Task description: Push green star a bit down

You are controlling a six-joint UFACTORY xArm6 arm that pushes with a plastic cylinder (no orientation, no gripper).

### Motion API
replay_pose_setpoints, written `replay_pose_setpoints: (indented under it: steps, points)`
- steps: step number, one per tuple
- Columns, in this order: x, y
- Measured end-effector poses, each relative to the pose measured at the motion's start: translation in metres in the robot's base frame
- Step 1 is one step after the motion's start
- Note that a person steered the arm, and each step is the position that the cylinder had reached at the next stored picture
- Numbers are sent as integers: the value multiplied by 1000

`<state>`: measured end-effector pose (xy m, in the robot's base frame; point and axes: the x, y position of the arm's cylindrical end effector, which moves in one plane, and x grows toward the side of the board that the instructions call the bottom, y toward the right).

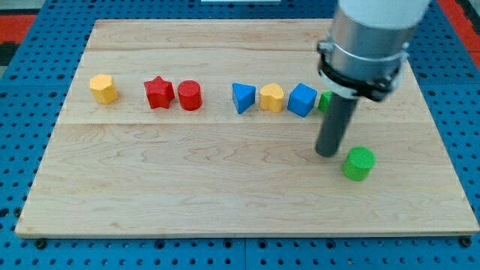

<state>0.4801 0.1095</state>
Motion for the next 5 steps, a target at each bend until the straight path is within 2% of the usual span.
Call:
replay_pose_setpoints:
  steps: [1,2,3,4,5]
  points:
    - [6,38]
    - [38,42]
    - [-9,70]
    - [-74,109]
    - [-102,46]
